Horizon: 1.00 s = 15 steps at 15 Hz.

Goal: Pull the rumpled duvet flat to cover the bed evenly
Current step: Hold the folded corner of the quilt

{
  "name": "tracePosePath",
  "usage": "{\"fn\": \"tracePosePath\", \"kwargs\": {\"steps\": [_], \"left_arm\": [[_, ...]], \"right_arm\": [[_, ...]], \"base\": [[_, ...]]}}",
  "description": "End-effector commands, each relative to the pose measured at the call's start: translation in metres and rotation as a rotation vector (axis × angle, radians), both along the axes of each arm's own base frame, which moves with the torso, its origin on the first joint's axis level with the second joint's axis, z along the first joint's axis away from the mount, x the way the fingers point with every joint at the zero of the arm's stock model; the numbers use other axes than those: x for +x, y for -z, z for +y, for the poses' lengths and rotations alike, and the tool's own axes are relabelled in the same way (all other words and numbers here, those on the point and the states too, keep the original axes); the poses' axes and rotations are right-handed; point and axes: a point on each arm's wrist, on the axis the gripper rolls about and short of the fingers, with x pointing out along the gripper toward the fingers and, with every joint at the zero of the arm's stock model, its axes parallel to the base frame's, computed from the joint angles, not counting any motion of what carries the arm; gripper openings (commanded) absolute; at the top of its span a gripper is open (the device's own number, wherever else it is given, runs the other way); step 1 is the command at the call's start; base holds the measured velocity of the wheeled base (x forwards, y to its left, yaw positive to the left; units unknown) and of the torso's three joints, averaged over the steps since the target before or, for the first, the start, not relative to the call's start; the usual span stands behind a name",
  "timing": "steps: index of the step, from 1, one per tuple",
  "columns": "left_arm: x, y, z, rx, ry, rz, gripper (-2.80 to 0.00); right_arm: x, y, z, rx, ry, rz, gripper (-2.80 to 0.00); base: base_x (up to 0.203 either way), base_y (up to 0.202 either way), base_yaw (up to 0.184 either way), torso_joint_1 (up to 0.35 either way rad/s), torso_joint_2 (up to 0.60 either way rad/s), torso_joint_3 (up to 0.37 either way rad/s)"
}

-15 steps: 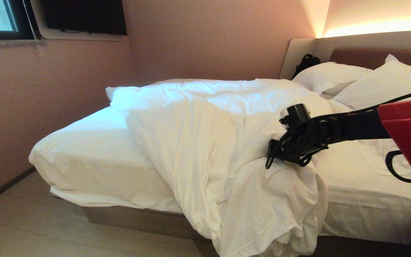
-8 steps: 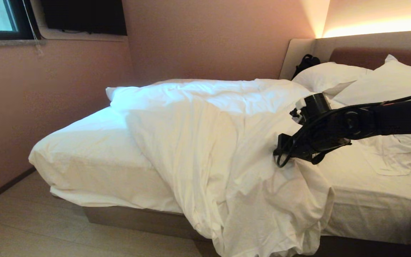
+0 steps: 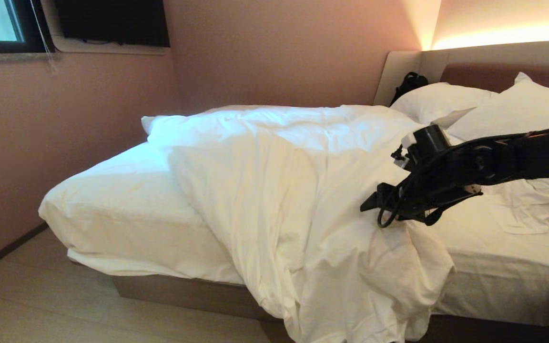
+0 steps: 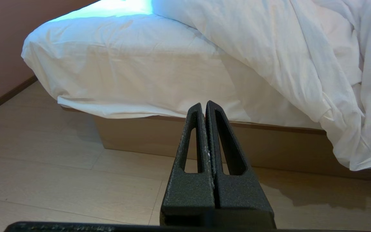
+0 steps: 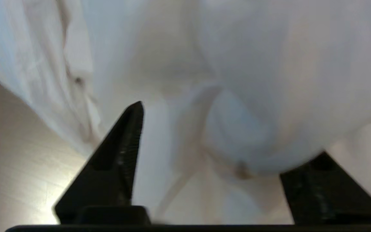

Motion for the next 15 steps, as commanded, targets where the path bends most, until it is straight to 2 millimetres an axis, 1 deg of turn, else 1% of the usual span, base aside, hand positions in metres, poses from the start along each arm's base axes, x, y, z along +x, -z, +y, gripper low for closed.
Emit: {"fn": "tracePosePath", "kwargs": {"steps": [1,2,3,4,5,7,8,9,12,13,15], "left_arm": [[0.0,0.0,0.0,0.0,-0.001,0.0,-2.8],[0.0,0.0,0.0,0.0,0.0,0.0,-2.8],[0.0,0.0,0.0,0.0,-0.001,0.0,-2.8],[0.0,0.0,0.0,0.0,0.0,0.0,-2.8],[0.0,0.0,0.0,0.0,0.0,0.0,-2.8],[0.0,0.0,0.0,0.0,0.0,0.0,-2.8],[0.0,0.0,0.0,0.001,-0.001,0.0,-2.8],[0.0,0.0,0.0,0.0,-0.001,0.0,-2.8],[0.0,0.0,0.0,0.0,0.0,0.001,-2.8],[0.0,0.0,0.0,0.0,0.0,0.0,-2.8],[0.0,0.0,0.0,0.0,0.0,0.0,-2.8]], "right_arm": [[-0.038,-0.046,-0.011,0.013,-0.006,-0.084,0.0],[-0.053,-0.056,-0.016,0.001,-0.012,-0.076,0.0],[-0.064,-0.06,-0.02,-0.021,-0.022,-0.042,0.0],[-0.063,-0.058,-0.02,-0.033,-0.03,-0.034,0.0],[-0.058,-0.052,-0.02,-0.037,-0.028,-0.017,0.0],[-0.035,-0.031,-0.019,-0.045,-0.013,0.041,0.0],[-0.02,-0.015,-0.019,-0.051,0.002,0.084,0.0],[-0.009,-0.003,-0.023,-0.052,0.028,0.118,0.0],[0.003,0.011,-0.039,-0.053,0.091,0.163,0.0],[0.007,0.016,-0.042,-0.056,0.097,0.172,0.0],[0.016,0.027,-0.041,-0.059,0.1,0.194,0.0]], "base": [[0.0,0.0,0.0,0.0,0.0,0.0],[0.0,0.0,0.0,0.0,0.0,0.0],[0.0,0.0,0.0,0.0,0.0,0.0],[0.0,0.0,0.0,0.0,0.0,0.0],[0.0,0.0,0.0,0.0,0.0,0.0],[0.0,0.0,0.0,0.0,0.0,0.0],[0.0,0.0,0.0,0.0,0.0,0.0],[0.0,0.0,0.0,0.0,0.0,0.0],[0.0,0.0,0.0,0.0,0.0,0.0],[0.0,0.0,0.0,0.0,0.0,0.0],[0.0,0.0,0.0,0.0,0.0,0.0]]}}
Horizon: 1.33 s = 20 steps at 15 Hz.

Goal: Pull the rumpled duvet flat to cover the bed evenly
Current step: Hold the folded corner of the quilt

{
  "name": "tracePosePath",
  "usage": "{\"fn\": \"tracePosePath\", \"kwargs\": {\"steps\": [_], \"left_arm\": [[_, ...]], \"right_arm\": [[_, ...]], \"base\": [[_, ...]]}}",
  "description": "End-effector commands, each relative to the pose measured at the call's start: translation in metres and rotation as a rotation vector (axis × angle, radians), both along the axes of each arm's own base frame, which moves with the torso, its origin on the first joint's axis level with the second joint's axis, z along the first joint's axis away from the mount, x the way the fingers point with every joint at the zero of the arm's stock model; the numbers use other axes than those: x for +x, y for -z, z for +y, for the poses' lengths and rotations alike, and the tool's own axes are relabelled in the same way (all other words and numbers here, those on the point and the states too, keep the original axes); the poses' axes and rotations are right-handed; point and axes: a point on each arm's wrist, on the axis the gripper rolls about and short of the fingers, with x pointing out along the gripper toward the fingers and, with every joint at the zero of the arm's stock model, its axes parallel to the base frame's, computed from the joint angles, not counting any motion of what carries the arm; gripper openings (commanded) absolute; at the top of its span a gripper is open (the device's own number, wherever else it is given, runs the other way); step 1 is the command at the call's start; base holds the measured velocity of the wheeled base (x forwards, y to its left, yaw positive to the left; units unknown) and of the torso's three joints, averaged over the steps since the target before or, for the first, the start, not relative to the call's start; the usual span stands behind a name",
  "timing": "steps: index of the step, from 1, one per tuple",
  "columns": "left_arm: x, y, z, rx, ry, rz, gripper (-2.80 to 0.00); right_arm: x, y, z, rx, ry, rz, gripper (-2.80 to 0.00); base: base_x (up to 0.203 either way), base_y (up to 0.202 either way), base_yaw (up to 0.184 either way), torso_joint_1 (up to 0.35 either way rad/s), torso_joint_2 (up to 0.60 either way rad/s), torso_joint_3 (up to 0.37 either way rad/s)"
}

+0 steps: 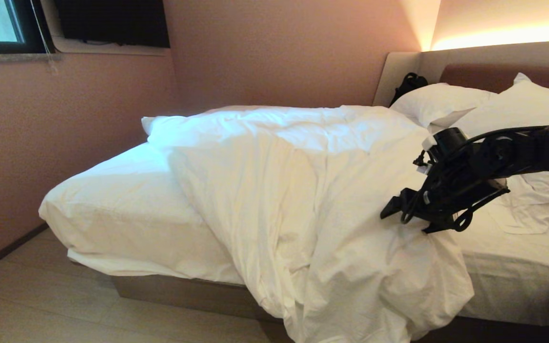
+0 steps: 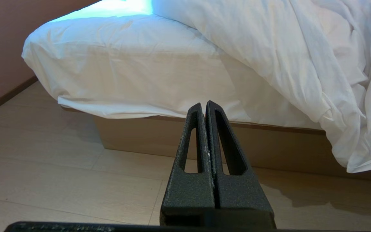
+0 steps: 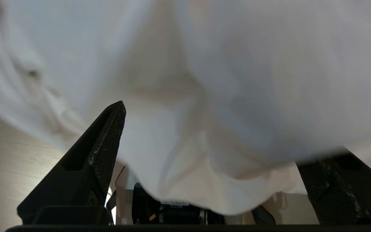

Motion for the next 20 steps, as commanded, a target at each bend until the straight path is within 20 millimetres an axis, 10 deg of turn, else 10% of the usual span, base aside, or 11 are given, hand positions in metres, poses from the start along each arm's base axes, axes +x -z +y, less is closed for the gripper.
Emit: {"fn": "tracePosePath", "kwargs": {"steps": [1,5,6,11,20], "left_arm": [[0.0,0.0,0.0,0.0,0.001,0.0,-2.8],[0.0,0.0,0.0,0.0,0.0,0.0,-2.8],[0.0,0.0,0.0,0.0,0.001,0.0,-2.8],[0.0,0.0,0.0,0.0,0.001,0.0,-2.8],[0.0,0.0,0.0,0.0,0.0,0.0,-2.8]], "right_arm": [[0.019,0.026,0.002,-0.005,0.008,0.062,0.0],[0.039,0.057,0.012,-0.004,-0.005,0.124,0.0],[0.041,0.063,0.016,-0.004,-0.016,0.133,-2.8],[0.039,0.047,0.026,0.098,-0.086,0.102,-2.8],[-0.007,-0.053,0.024,0.312,-0.215,-0.105,-2.8]], "base": [[0.0,0.0,0.0,0.0,0.0,0.0],[0.0,0.0,0.0,0.0,0.0,0.0],[0.0,0.0,0.0,0.0,0.0,0.0],[0.0,0.0,0.0,0.0,0.0,0.0],[0.0,0.0,0.0,0.0,0.0,0.0]]}}
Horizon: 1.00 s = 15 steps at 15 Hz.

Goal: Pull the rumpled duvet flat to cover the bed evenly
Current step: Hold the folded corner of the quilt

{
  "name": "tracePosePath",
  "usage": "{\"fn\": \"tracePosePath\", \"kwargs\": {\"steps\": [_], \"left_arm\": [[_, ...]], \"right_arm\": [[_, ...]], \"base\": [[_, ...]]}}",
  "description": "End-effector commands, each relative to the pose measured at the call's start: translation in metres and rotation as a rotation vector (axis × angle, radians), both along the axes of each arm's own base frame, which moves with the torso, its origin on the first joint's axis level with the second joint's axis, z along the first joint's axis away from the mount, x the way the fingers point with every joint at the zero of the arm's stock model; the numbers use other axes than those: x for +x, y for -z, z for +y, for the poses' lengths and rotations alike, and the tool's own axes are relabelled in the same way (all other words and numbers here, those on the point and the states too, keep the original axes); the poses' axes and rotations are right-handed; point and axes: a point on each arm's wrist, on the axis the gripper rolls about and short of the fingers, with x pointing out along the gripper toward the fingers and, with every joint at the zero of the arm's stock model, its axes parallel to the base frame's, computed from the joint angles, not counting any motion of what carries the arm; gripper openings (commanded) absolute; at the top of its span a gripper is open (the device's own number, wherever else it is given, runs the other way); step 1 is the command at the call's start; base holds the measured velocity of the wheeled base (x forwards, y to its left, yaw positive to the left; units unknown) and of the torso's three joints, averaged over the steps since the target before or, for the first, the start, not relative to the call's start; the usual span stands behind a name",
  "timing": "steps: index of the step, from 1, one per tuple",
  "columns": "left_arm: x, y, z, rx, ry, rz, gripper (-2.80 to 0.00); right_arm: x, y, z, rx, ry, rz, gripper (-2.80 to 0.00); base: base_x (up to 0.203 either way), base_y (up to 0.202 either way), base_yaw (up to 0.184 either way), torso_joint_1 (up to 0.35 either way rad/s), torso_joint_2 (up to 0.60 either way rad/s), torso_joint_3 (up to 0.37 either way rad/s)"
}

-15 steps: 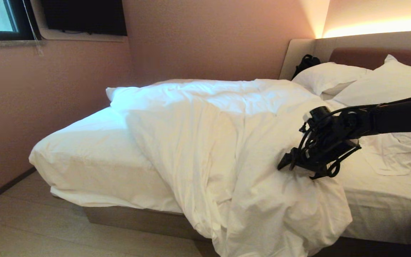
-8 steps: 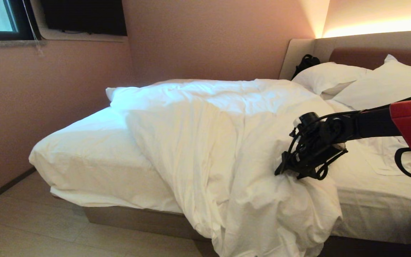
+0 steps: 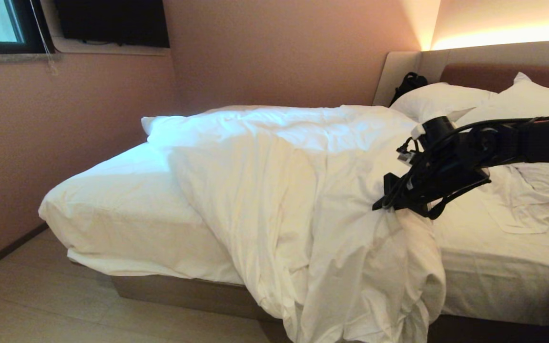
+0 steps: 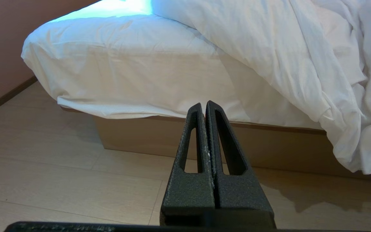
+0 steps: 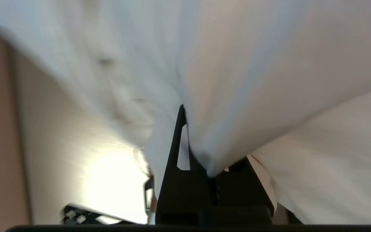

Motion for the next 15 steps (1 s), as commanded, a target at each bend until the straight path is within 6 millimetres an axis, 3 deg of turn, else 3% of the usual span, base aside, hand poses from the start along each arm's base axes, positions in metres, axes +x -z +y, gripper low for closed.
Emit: {"fn": "tracePosePath", "kwargs": {"steps": [1,6,9,12,15], "left_arm": [[0.0,0.0,0.0,0.0,0.0,0.0,-2.8],[0.0,0.0,0.0,0.0,0.0,0.0,-2.8],[0.0,0.0,0.0,0.0,0.0,0.0,-2.8],[0.0,0.0,0.0,0.0,0.0,0.0,-2.8],[0.0,0.0,0.0,0.0,-0.001,0.0,-2.8]], "right_arm": [[-0.023,-0.041,-0.002,0.102,-0.068,-0.094,-2.8],[-0.044,-0.087,-0.014,0.237,-0.061,-0.275,-2.8],[-0.053,-0.1,-0.023,0.286,-0.024,-0.365,-2.8],[-0.051,-0.092,-0.024,0.303,-0.019,-0.419,-2.8],[-0.036,-0.063,-0.019,0.277,-0.016,-0.35,-2.8]], "base": [[0.0,0.0,0.0,0.0,0.0,0.0],[0.0,0.0,0.0,0.0,0.0,0.0],[0.0,0.0,0.0,0.0,0.0,0.0],[0.0,0.0,0.0,0.0,0.0,0.0],[0.0,0.0,0.0,0.0,0.0,0.0]]}}
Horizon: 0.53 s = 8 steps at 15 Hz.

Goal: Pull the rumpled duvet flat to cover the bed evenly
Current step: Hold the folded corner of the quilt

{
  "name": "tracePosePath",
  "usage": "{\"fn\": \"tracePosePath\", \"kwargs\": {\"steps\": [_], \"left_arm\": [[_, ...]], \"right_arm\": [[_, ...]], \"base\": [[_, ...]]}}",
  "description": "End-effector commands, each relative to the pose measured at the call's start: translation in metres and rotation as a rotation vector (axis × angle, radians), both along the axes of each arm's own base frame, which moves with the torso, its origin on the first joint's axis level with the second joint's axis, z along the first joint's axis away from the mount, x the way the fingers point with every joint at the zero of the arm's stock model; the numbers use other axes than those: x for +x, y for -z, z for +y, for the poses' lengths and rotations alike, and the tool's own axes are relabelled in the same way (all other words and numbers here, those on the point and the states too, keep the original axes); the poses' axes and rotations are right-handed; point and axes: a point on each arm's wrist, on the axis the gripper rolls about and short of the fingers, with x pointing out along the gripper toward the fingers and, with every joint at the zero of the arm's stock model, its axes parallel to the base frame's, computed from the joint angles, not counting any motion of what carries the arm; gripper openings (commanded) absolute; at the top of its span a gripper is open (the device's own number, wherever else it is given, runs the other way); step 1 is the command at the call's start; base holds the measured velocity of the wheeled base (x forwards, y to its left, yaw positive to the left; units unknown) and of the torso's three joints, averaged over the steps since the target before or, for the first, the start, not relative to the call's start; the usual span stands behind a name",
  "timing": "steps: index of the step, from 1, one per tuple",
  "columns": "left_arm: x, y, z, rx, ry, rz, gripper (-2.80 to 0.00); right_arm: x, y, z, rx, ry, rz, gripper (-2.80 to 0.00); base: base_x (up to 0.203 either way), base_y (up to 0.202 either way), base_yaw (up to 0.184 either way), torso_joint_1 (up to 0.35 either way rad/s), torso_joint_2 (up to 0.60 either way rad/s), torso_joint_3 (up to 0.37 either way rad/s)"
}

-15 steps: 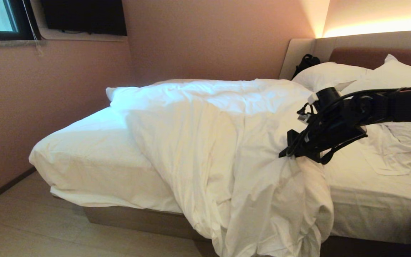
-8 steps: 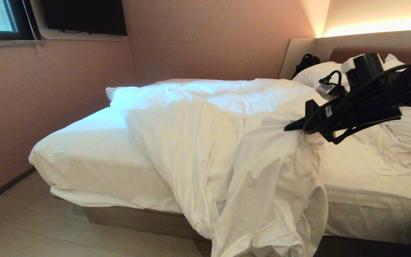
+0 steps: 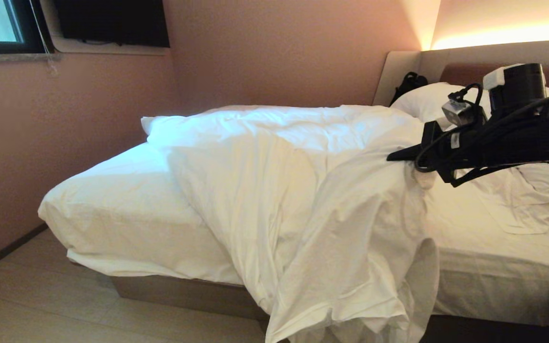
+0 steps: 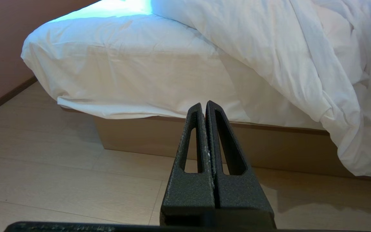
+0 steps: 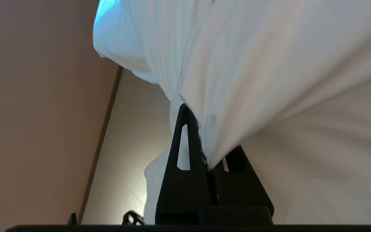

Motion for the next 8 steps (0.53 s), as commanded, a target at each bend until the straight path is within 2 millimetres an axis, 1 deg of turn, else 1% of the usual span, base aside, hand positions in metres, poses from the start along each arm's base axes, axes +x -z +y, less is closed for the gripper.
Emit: {"fn": "tracePosePath", "kwargs": {"steps": [1,2,3,5,8], "left_arm": [[0.0,0.0,0.0,0.0,0.0,0.0,-2.8],[0.0,0.0,0.0,0.0,0.0,0.0,-2.8],[0.0,0.0,0.0,0.0,-0.001,0.0,-2.8],[0.0,0.0,0.0,0.0,-0.001,0.0,-2.8],[0.0,0.0,0.0,0.0,0.0,0.0,-2.8]], "right_arm": [[0.015,0.018,0.004,-0.007,-0.004,-0.016,-2.8],[0.022,0.03,0.005,-0.016,-0.006,0.015,-2.8],[0.025,0.036,0.006,-0.02,-0.008,0.027,-2.8],[0.035,0.048,0.007,-0.018,-0.008,0.019,-2.8],[0.041,0.059,0.013,-0.02,-0.018,0.021,-2.8]], "base": [[0.0,0.0,0.0,0.0,0.0,0.0],[0.0,0.0,0.0,0.0,0.0,0.0],[0.0,0.0,0.0,0.0,0.0,0.0],[0.0,0.0,0.0,0.0,0.0,0.0],[0.0,0.0,0.0,0.0,0.0,0.0]]}}
